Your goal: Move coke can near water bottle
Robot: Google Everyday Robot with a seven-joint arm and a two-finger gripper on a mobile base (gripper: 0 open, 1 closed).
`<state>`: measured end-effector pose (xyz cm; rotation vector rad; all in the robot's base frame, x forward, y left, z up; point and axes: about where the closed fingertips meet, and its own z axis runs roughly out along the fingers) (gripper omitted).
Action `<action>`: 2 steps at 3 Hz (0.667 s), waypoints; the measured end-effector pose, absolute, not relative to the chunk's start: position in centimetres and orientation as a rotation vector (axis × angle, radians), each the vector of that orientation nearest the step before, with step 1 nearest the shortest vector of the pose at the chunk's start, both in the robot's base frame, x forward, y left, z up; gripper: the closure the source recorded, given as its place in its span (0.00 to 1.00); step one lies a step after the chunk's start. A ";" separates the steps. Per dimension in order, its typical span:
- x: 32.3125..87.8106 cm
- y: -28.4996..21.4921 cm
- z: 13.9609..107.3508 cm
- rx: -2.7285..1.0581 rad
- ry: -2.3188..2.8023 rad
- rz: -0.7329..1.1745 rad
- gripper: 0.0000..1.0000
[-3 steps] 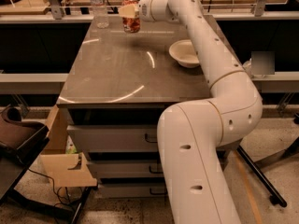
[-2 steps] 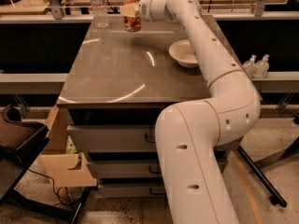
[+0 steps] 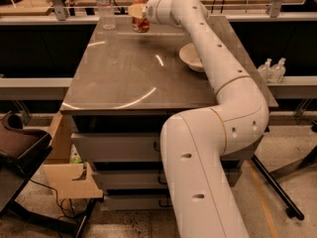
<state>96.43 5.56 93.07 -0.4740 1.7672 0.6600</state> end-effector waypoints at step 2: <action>98.5 6.2 92.9 -0.437 1.712 0.604 1.00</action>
Offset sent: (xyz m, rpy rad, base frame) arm 0.0429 0.0035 0.0093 -0.0053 -0.1132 -0.0891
